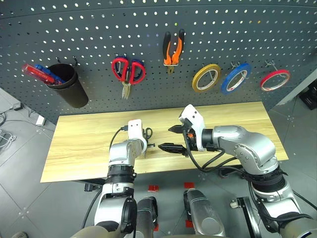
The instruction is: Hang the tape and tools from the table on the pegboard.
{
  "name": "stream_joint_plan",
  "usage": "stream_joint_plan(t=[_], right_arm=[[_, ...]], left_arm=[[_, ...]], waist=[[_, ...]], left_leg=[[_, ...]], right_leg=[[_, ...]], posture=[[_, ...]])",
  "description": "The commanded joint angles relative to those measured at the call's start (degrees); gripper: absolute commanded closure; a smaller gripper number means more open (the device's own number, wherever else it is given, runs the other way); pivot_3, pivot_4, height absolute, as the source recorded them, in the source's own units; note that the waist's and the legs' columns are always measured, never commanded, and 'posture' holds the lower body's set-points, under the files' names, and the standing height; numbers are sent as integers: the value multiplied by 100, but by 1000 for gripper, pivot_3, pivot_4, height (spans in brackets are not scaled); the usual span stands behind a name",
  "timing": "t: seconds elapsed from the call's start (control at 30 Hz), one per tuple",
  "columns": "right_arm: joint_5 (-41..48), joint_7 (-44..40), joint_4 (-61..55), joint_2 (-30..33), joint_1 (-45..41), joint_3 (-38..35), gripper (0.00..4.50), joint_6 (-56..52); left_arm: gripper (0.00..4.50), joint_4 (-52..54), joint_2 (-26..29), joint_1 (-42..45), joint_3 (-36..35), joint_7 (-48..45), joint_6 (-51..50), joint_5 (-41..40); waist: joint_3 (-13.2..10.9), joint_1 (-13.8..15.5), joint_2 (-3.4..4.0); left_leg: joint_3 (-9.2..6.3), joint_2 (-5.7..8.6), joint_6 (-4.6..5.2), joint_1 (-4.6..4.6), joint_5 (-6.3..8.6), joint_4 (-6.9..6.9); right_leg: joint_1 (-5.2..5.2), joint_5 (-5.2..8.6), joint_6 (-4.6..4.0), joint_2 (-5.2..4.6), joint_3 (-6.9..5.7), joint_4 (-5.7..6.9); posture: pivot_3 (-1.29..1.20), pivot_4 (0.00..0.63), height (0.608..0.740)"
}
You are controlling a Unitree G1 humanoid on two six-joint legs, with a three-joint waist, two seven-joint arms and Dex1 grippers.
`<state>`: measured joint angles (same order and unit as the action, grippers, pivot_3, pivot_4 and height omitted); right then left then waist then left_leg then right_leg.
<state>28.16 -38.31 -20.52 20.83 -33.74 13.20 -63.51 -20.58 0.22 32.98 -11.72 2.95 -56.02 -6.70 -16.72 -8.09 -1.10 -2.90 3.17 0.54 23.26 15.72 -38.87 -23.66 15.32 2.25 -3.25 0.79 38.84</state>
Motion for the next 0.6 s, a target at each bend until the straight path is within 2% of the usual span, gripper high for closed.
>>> stream_joint_plan(t=[0.03, 0.23, 0.4, 0.6], right_arm=[[133, 49, -99, -38, -100, -113, 0, -12], [90, 94, -145, 12, -84, -104, 0, 104], [-26, 65, -230, 148, -83, -70, 0, 477], [-207, 39, -403, 272, 19, -5, 0, 1151]], left_arm=[[4124, -508, 27, -369, 119, -41, -121, 43], [4124, 247, 186, -640, 268, -165, 306, 87], [4125, 1773, 512, -1131, 679, -379, 956, 232], [4125, 3600, 862, -2047, 1004, -382, 1843, 565]], waist=[[0, -1, 0], [-1, -39, -2], [-9, -118, -13], [-11, -142, -14]], left_leg=[[0, 0, 0, -6, 0, 1], [0, -2, -1, -31, 2, 10], [1, -5, -4, -19, 2, 13], [0, -7, -14, 56, -5, 2]], right_leg=[[7, 0, 1, 0, 0, -3], [33, 5, 7, 1, 0, -13], [17, 4, 7, 3, 5, -20], [-54, 2, 3, 3, 7, -4]], posture=[[-335, 300, 740], [-337, 299, 740], [-336, 297, 740], [-331, 296, 740]])
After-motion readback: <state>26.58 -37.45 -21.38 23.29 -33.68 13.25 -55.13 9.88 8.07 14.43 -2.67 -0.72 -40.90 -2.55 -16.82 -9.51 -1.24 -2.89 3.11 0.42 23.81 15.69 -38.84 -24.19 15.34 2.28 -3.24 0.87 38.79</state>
